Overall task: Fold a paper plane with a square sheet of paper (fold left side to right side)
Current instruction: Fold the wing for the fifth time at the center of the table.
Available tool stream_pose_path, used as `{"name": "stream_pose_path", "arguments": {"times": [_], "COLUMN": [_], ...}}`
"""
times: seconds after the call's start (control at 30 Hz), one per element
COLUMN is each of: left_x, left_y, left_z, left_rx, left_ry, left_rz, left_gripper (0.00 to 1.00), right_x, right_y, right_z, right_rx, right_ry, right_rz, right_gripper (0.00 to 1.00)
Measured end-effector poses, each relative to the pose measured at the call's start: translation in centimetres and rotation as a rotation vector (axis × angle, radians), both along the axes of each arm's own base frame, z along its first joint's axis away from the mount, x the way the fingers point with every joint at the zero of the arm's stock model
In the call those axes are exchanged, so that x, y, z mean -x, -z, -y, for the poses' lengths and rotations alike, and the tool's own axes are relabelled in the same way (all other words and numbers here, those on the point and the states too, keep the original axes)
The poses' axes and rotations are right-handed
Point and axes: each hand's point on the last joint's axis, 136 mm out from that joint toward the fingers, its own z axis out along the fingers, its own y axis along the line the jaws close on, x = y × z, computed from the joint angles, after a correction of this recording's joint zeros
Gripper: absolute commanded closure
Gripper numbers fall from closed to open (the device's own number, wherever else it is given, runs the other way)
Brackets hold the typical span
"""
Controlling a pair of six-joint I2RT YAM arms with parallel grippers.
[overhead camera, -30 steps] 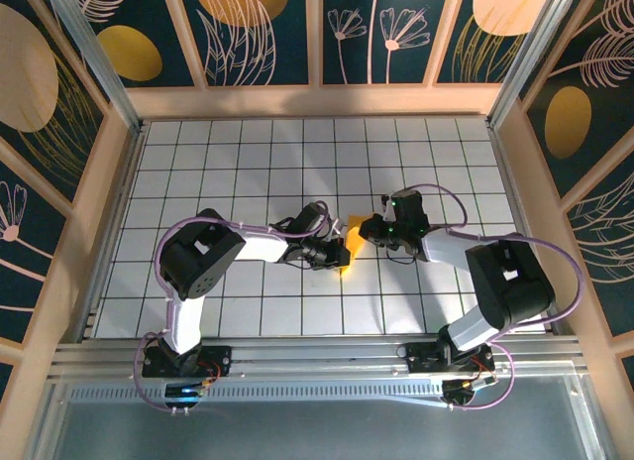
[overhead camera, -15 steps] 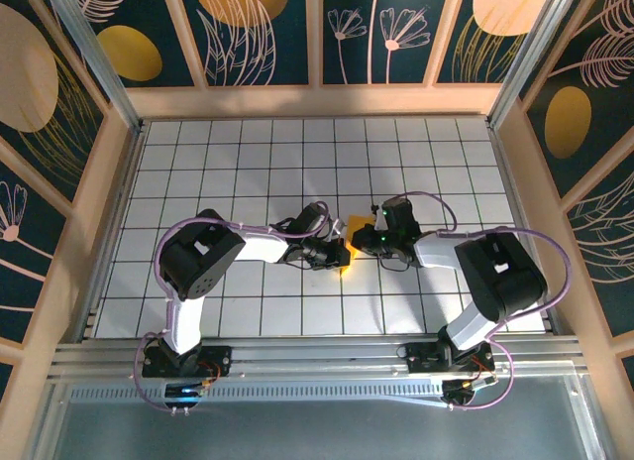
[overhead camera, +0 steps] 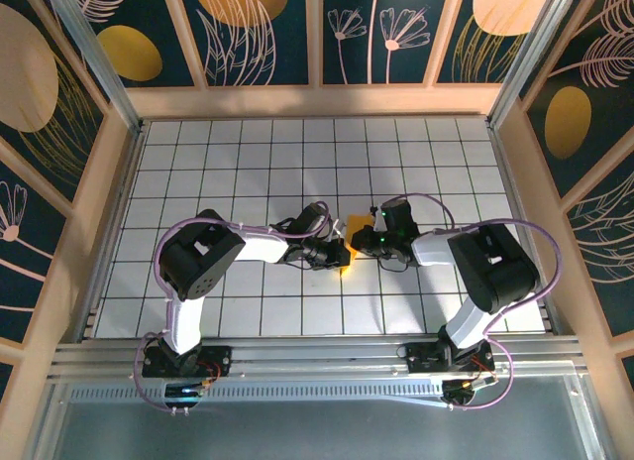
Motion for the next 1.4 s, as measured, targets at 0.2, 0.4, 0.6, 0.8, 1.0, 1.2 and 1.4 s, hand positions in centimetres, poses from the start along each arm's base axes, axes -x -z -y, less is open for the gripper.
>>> {"name": "stream_pose_path", "arguments": {"times": [0.2, 0.4, 0.6, 0.8, 1.0, 1.2, 1.4], "left_x": [0.0, 0.0, 0.0, 0.0, 0.0, 0.0, 0.0], "left_y": [0.0, 0.0, 0.1, 0.0, 0.0, 0.0, 0.0], "left_z": [0.0, 0.0, 0.0, 0.0, 0.0, 0.0, -0.1], "left_rx": [-0.003, -0.003, -0.003, -0.003, -0.003, -0.004, -0.004], "left_ry": [-0.001, -0.001, -0.001, -0.001, -0.001, -0.002, -0.003], "left_rz": [0.001, 0.001, 0.001, 0.002, 0.002, 0.002, 0.005], "left_gripper": [1.0, 1.0, 1.0, 1.0, 1.0, 1.0, 1.0], "right_x": [-0.3, -1.6, -3.3, -5.4, -7.4, -9.0, -9.5], "right_y": [0.0, -0.1, -0.1, -0.2, -0.2, -0.3, -0.4], "right_z": [0.4, 1.9, 3.5, 5.3, 7.0, 8.4, 9.7], "right_rx": [-0.016, -0.011, -0.008, -0.004, 0.008, 0.021, 0.05], "right_ry": [-0.006, 0.028, 0.067, 0.107, 0.144, 0.169, 0.194], "right_rz": [0.001, 0.02, 0.032, 0.048, 0.059, 0.066, 0.063], "right_gripper": [1.0, 1.0, 1.0, 1.0, 1.0, 1.0, 1.0]}}
